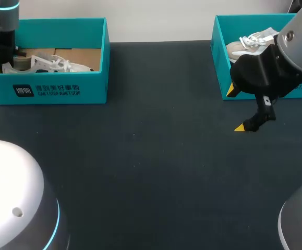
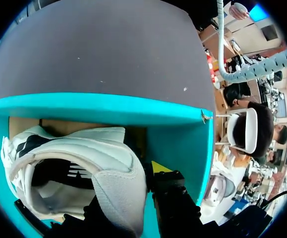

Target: Take the shoe out of the shoebox, open the shoe tongue, remove and reinsert the insole, then place the shoe into the shoebox

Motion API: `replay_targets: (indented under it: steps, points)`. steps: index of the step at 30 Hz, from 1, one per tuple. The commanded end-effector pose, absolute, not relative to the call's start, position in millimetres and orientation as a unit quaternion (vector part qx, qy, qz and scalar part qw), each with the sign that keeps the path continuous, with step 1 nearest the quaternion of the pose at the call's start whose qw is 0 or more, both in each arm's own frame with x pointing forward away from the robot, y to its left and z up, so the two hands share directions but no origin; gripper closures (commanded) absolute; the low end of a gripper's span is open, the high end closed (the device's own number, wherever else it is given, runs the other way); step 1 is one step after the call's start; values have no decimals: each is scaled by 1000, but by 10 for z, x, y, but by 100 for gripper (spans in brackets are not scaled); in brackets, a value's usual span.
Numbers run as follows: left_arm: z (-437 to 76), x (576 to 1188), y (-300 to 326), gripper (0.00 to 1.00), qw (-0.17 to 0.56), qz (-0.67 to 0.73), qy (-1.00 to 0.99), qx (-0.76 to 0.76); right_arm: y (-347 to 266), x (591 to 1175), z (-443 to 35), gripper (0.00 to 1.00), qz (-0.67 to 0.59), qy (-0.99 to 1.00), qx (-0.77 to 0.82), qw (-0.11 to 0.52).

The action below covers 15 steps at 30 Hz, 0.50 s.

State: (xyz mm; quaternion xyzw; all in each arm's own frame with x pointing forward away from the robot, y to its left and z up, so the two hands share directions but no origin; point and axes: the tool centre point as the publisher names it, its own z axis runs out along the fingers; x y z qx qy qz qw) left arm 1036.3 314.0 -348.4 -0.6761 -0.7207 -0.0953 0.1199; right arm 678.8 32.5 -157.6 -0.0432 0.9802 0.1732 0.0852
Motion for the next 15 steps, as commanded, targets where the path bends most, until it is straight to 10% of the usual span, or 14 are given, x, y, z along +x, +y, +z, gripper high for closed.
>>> replay_targets:
  steps: [1,15]
  points:
    - [-3584,10371,3151,100,123,-93,-721,-675,350,6818,-1577,0,171,981,-43,82]
    - [-3792,10404,3175,100,141,-85,-720,-674,350,6818,-1577,0,171,981,-43,82]
